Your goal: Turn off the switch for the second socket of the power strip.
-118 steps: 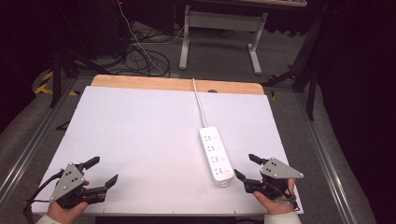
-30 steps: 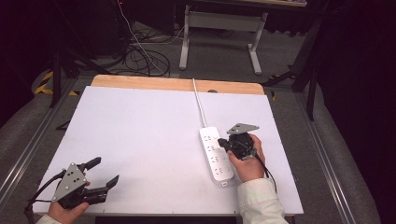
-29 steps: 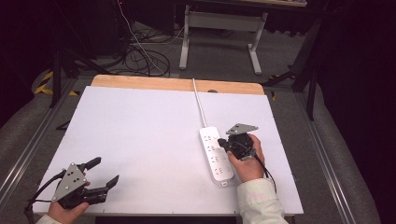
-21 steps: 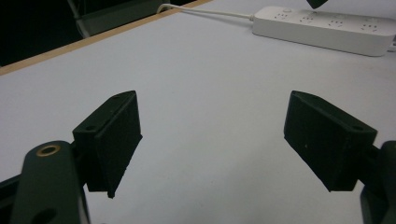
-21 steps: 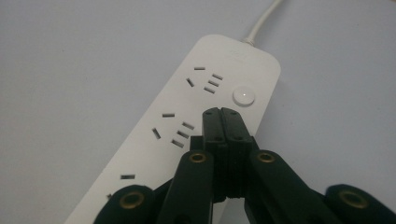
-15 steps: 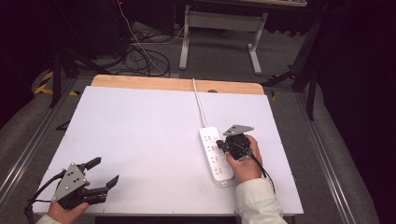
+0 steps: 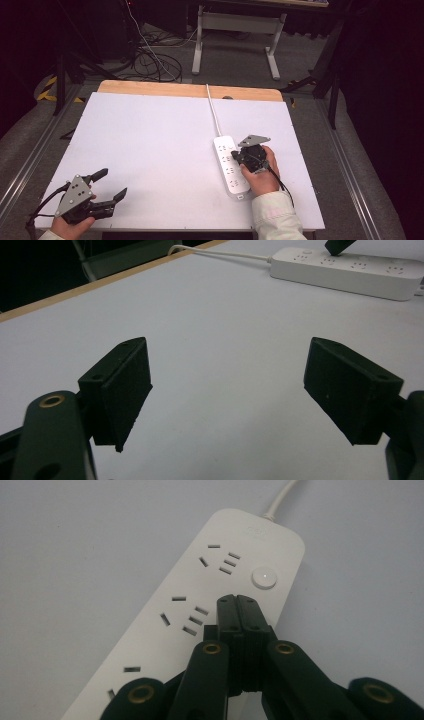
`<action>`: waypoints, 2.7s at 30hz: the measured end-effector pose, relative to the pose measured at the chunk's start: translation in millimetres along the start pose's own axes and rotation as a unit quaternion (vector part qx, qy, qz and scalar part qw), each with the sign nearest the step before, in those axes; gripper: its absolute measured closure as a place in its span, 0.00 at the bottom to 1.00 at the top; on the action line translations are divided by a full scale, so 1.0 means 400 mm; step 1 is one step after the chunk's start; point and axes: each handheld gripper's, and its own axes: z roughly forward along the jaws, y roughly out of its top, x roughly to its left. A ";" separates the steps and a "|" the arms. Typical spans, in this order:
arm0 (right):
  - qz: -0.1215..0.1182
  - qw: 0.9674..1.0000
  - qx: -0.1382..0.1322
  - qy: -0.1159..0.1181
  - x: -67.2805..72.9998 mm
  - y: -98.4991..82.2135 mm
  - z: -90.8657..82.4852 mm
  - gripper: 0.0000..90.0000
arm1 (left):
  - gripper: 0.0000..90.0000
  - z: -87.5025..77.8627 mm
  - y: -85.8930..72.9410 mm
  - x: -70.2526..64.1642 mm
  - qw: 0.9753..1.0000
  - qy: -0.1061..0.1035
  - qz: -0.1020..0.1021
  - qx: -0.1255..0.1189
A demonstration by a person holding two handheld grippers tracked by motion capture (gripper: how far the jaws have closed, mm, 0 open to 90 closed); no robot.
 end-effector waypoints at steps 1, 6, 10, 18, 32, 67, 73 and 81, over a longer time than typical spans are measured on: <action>0.001 1.000 -0.002 -0.001 0.001 -0.001 0.002 1.00 | 0.22 0.000 0.000 0.000 1.000 0.000 0.000 0.000; -0.003 1.000 -0.014 -0.003 0.001 -0.008 0.005 1.00 | 0.22 -0.001 0.000 -0.001 1.000 0.000 0.000 -0.001; -0.002 1.000 -0.016 0.001 0.000 -0.008 0.006 1.00 | 0.22 -0.001 0.000 -0.001 1.000 0.000 0.001 -0.001; -0.003 1.000 -0.021 -0.005 0.003 -0.012 0.006 1.00 | 0.22 -0.002 0.001 0.000 1.000 0.000 0.002 -0.002; -0.004 1.000 -0.028 -0.004 0.003 -0.022 0.007 1.00 | 0.22 -0.002 0.001 -0.002 1.000 -0.001 0.002 -0.001; -0.037 0.993 -0.108 -0.010 0.058 0.046 -0.120 1.00 | 0.22 0.005 0.002 -0.002 1.000 -0.004 0.003 0.002; -0.036 0.993 -0.115 -0.008 0.052 0.044 -0.132 1.00 | 0.22 0.005 0.002 -0.001 1.000 -0.003 0.004 0.002; -0.033 0.990 -0.136 -0.001 0.051 0.048 -0.146 0.68 | 0.22 0.004 0.003 0.000 1.000 -0.003 0.004 0.002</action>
